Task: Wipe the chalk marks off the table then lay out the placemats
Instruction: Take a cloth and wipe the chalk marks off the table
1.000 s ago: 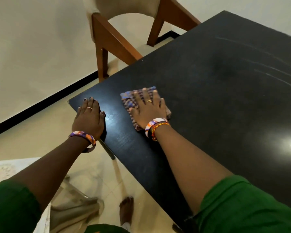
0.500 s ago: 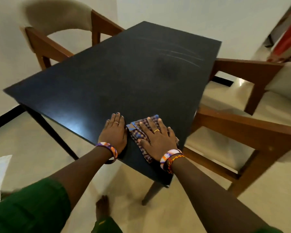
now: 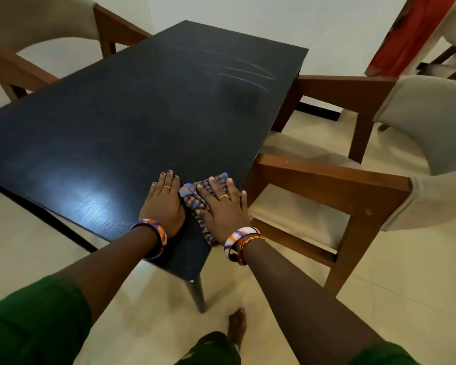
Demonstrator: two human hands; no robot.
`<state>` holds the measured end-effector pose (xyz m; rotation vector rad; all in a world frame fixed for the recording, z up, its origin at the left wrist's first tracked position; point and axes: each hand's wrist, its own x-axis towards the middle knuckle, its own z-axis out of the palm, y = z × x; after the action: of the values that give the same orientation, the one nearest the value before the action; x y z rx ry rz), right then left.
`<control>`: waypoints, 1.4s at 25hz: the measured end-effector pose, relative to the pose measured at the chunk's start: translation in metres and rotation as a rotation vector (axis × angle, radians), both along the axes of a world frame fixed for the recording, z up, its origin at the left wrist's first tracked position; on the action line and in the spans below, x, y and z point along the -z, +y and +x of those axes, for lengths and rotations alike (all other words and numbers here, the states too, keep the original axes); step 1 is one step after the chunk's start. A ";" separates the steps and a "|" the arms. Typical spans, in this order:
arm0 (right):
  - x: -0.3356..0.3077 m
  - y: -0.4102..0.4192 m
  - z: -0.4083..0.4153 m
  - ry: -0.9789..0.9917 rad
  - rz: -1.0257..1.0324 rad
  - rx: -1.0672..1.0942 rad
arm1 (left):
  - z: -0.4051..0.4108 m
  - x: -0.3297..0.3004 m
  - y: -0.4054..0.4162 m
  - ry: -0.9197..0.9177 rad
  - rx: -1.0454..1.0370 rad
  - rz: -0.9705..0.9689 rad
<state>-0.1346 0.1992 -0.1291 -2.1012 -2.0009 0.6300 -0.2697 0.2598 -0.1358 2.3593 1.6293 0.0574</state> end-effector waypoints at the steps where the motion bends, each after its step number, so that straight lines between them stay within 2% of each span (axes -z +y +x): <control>1: 0.001 0.010 0.009 -0.004 0.006 0.004 | 0.010 0.000 0.006 0.004 -0.011 0.006; 13: -0.003 0.165 0.130 -0.059 0.027 -0.113 | 0.123 0.005 0.112 -0.026 -0.187 0.066; 18: -0.017 0.199 0.179 -0.179 0.052 -0.166 | 0.160 0.000 0.129 -0.007 -0.324 0.032; 20: -0.028 0.199 0.200 -0.159 0.080 -0.224 | 0.178 -0.004 0.127 -0.039 -0.355 0.014; 23: -0.050 0.186 0.236 -0.144 0.081 -0.284 | 0.217 -0.011 0.115 -0.080 -0.283 -0.001; 27: -0.070 0.152 0.314 -0.305 0.137 -0.386 | 0.308 -0.016 0.080 -0.125 -0.183 0.006; 31: -0.075 0.103 0.411 -0.484 0.200 -0.566 | 0.418 -0.021 0.033 -0.018 -0.134 -0.163; 33: -0.072 0.078 0.468 -0.557 0.146 -0.663 | 0.476 -0.028 0.008 0.069 -0.104 -0.223; 35: -0.073 0.066 0.517 -0.566 0.075 -0.698 | 0.526 -0.038 -0.009 0.083 -0.108 -0.246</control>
<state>0.3821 0.2651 -0.0562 -1.6143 -3.0450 0.0067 0.2566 0.2508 -0.0974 2.1146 1.6932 -0.2104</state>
